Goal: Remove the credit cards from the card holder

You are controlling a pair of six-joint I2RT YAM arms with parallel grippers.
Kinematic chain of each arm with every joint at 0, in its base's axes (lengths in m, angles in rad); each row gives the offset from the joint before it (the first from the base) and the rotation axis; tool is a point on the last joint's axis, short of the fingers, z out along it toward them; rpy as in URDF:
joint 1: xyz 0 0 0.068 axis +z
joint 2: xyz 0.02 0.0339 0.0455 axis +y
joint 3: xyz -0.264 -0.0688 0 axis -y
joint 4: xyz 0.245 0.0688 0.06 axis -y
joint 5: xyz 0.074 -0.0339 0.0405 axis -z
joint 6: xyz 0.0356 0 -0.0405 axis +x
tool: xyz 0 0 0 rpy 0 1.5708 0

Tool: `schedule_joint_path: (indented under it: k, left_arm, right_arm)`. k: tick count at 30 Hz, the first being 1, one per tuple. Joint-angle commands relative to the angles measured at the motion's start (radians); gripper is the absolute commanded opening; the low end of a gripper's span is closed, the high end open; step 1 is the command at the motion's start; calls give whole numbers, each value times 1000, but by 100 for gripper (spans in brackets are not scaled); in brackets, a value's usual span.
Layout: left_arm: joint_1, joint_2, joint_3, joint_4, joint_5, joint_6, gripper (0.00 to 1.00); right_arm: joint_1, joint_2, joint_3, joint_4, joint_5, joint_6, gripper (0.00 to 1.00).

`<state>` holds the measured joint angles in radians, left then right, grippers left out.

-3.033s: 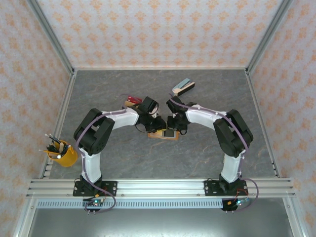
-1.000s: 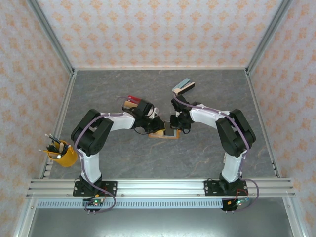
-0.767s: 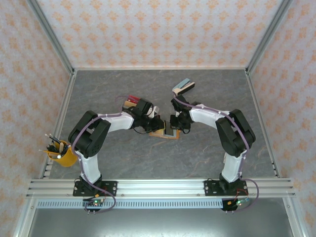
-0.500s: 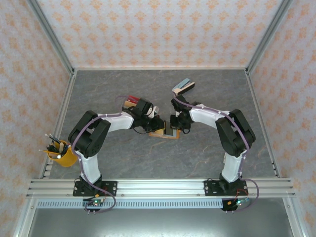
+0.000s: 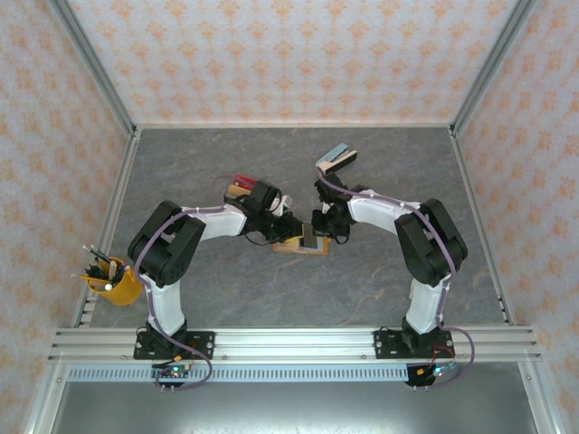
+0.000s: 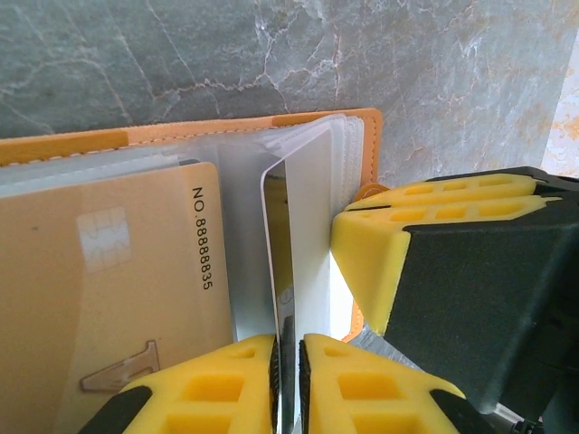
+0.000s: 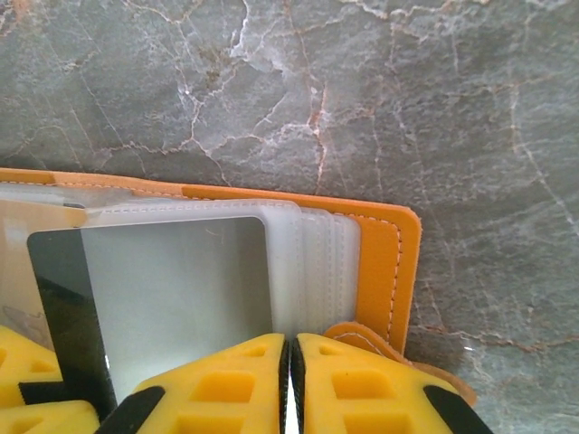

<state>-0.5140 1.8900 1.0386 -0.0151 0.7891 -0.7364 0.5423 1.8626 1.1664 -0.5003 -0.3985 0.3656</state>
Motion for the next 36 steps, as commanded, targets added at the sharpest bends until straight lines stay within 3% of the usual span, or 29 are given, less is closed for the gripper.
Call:
schedule_joint_path:
  k: [1,13,22,27,36]
  left_arm:
    - [0,12,42,-9,20,-1,14]
    - [9,-119,70,-366,-168,168,4]
    - [18,-291,103,-569,-329,247,2]
    - [23,-415,110,-637,-424,275,0]
    - [29,-547,149,-767,-714,157,0]
  right_arm:
    - [7,85,-31,-36,14,-13,14]
    - [7,54,-33,-49,86,-1,14]
    - [5,-88,14,-37,12,0,16]
    - [7,-272,-11,7,30,27,28]
    - [6,-504,-112,49,154,70,66]
